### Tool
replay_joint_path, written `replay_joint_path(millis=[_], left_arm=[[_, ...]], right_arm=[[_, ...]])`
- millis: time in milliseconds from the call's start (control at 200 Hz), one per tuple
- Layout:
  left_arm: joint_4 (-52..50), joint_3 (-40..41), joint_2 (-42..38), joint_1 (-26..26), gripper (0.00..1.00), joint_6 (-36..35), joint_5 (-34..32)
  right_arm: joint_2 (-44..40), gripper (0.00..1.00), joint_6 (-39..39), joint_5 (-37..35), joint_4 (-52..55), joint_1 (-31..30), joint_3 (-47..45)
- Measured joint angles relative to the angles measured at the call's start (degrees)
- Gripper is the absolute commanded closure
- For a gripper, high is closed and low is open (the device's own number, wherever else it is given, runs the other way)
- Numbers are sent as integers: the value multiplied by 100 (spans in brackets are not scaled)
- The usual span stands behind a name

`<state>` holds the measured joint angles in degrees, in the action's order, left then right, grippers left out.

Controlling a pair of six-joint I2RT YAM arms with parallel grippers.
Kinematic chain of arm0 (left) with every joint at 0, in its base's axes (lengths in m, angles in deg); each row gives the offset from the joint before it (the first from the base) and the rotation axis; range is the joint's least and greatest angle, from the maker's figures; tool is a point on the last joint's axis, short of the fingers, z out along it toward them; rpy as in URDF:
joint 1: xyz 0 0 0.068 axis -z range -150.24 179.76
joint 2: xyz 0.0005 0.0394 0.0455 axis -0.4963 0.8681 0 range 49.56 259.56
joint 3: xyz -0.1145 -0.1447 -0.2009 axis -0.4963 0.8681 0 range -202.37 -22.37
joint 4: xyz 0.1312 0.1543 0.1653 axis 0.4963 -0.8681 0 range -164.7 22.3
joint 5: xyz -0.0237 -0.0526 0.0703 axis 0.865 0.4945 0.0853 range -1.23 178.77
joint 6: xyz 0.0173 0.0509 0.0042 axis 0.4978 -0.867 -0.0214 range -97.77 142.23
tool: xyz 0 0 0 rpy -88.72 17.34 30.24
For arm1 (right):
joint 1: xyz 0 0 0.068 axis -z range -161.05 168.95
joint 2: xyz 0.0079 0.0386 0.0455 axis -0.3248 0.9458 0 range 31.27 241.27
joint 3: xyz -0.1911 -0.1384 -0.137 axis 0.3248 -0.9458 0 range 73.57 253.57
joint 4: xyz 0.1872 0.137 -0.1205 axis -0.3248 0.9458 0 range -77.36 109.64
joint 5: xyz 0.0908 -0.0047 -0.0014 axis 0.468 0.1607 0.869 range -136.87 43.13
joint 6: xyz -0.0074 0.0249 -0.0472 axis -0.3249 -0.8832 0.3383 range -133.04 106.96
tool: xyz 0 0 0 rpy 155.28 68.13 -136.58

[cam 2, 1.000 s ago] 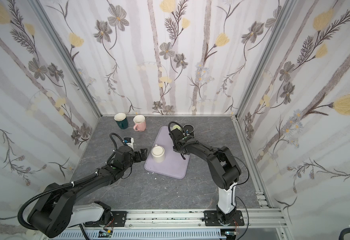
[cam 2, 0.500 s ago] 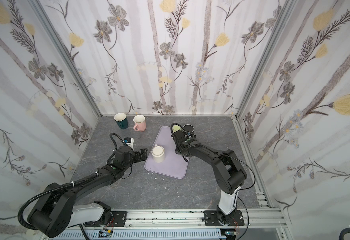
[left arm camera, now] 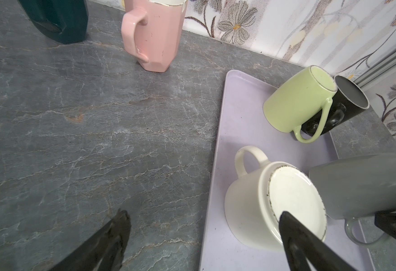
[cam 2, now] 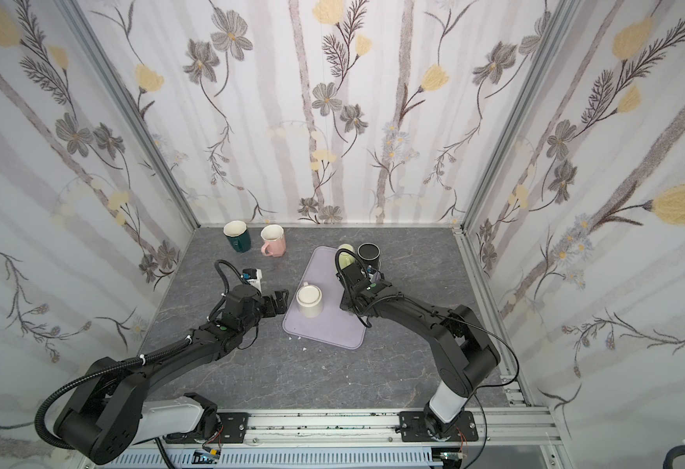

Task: Turn the mug right side up
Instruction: Pick up the mug from the tray.

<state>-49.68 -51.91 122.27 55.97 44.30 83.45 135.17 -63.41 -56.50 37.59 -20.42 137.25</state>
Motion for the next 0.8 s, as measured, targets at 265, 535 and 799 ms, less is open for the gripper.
replay_joint_path(millis=[265, 535, 799], left_arm=[[-72, -48, -22, 0, 0, -4, 57], [-214, -22, -562, 0, 0, 4, 107], [-485, -319, -763, 0, 0, 297, 262]], right_arm=[[-125, 100, -55, 153, -181, -114, 177], [-271, 100, -52, 223, -280, -111, 221], [-527, 100, -31, 407, -586, -111, 66]])
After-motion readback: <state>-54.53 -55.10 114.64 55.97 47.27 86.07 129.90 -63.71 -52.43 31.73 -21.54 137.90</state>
